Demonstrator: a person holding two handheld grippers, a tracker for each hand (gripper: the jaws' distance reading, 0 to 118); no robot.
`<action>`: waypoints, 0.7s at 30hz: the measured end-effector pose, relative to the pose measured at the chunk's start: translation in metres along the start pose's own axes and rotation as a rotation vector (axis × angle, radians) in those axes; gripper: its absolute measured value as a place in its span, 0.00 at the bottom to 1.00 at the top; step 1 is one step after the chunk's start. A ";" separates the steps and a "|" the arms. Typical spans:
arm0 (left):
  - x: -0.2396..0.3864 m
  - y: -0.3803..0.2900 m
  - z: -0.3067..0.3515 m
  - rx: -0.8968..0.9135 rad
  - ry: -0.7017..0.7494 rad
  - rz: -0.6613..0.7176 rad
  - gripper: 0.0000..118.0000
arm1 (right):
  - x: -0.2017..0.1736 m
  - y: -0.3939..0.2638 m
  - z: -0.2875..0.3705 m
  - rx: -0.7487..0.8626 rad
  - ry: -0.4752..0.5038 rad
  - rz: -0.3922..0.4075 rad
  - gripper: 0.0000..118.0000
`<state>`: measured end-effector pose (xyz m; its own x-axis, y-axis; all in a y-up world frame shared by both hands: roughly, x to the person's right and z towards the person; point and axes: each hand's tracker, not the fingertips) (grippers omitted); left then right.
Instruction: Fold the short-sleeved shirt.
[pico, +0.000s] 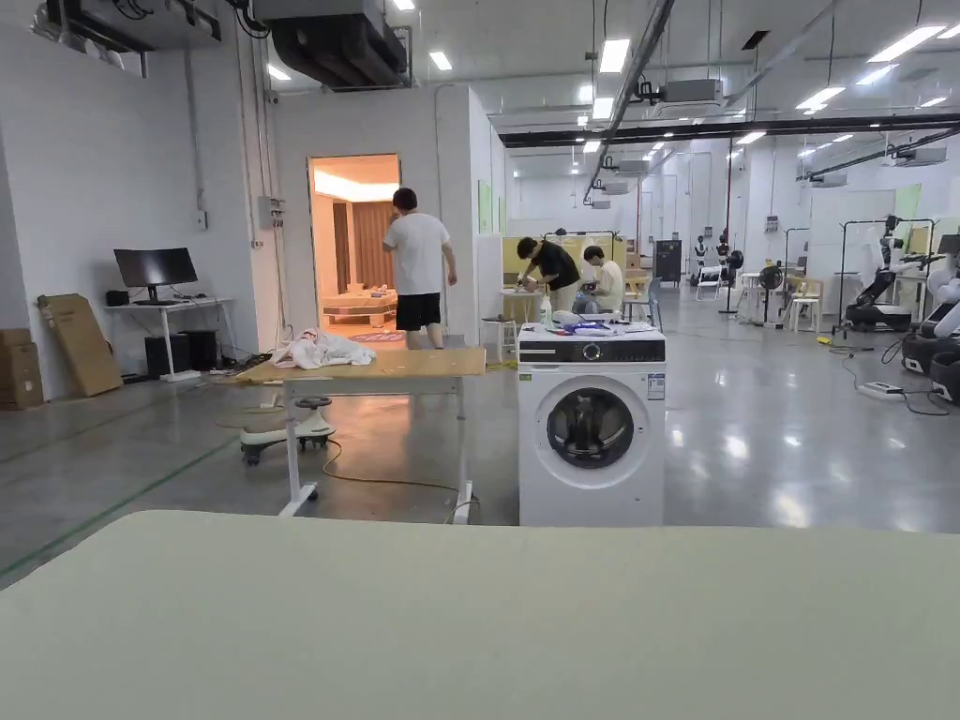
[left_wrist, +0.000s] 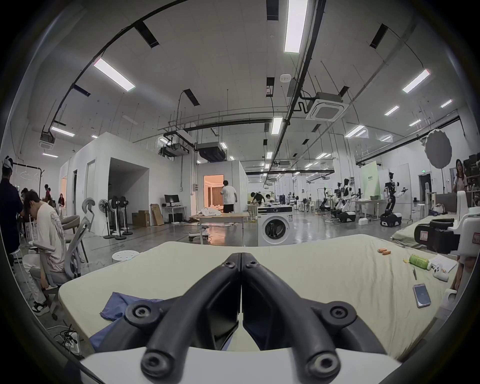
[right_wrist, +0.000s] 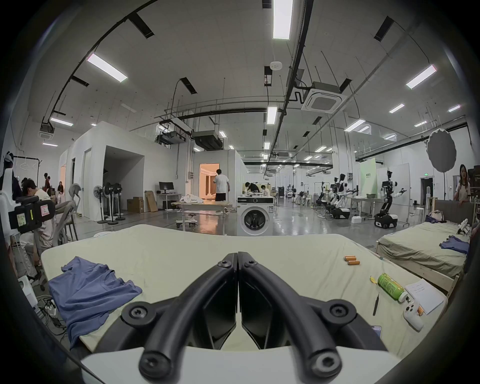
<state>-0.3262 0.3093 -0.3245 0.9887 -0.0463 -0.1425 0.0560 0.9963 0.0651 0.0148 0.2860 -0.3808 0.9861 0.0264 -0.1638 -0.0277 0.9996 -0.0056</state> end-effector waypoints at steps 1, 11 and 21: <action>0.000 0.000 0.000 0.000 0.001 -0.001 0.00 | 0.001 0.000 0.000 -0.003 -0.001 -0.003 0.00; 0.001 -0.002 -0.001 -0.014 -0.001 -0.004 0.00 | 0.004 -0.002 0.001 -0.013 0.000 -0.021 0.00; 0.003 -0.003 -0.003 -0.027 -0.010 -0.011 0.00 | 0.006 -0.005 0.000 -0.025 -0.001 -0.030 0.00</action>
<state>-0.3233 0.3062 -0.3278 0.9895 -0.0578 -0.1328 0.0632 0.9973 0.0369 0.0206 0.2811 -0.3816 0.9868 -0.0032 -0.1621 -0.0026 0.9994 -0.0355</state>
